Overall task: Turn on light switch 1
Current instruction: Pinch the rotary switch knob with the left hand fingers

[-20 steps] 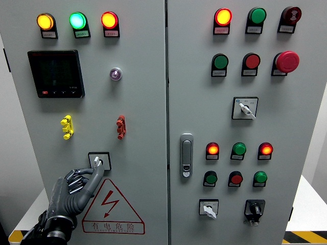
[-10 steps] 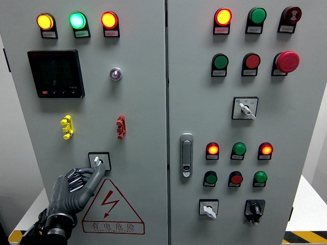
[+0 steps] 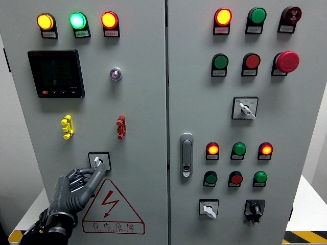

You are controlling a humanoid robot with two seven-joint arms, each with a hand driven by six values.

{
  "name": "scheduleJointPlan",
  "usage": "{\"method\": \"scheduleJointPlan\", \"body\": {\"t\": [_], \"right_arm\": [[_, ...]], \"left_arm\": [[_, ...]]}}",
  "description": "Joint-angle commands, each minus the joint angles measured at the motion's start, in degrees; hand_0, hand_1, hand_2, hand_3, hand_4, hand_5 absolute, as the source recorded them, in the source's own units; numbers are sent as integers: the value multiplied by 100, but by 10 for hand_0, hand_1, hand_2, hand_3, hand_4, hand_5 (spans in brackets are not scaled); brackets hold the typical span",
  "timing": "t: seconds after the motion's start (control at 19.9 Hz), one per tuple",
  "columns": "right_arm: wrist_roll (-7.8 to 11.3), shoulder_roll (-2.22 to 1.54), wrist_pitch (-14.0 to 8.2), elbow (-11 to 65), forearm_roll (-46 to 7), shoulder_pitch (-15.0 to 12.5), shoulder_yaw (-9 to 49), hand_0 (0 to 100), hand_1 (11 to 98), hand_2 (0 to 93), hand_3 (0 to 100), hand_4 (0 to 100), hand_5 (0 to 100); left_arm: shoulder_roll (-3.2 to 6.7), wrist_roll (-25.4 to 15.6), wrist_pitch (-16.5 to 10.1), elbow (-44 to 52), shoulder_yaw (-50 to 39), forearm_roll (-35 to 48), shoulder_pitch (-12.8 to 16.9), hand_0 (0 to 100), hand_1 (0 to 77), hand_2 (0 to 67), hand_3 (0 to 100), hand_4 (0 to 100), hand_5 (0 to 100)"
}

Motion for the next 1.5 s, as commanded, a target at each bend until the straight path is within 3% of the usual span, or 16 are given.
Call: {"method": "scheduleJointPlan", "body": {"t": [0.0, 0.85, 1.05, 1.2, 1.45], "right_arm": [[0, 0, 0, 8, 0, 0, 3, 0, 198, 0, 196, 193, 106], [0, 0, 0, 8, 0, 0, 3, 0, 190, 0, 196, 193, 105], [0, 0, 0, 8, 0, 0, 3, 0, 195, 0, 196, 193, 106], [0, -9, 0, 0, 0, 0, 3, 0, 195, 0, 196, 193, 105], [9, -9, 0, 0, 0, 0, 3, 0, 195, 0, 196, 193, 105]], "left_arm": [[0, 17, -4, -4, 9, 0, -55, 165, 570, 516, 845, 972, 646], [35, 325, -4, 4, 0, 106, -90, 206, 572, 537, 842, 977, 650], [35, 334, -13, 4, 0, 150, -99, 126, 571, 539, 842, 978, 651], [35, 360, -13, 4, -8, 150, -99, 5, 575, 542, 842, 978, 652], [35, 369, -22, 13, -35, 150, -161, 0, 576, 546, 842, 979, 653]]}}
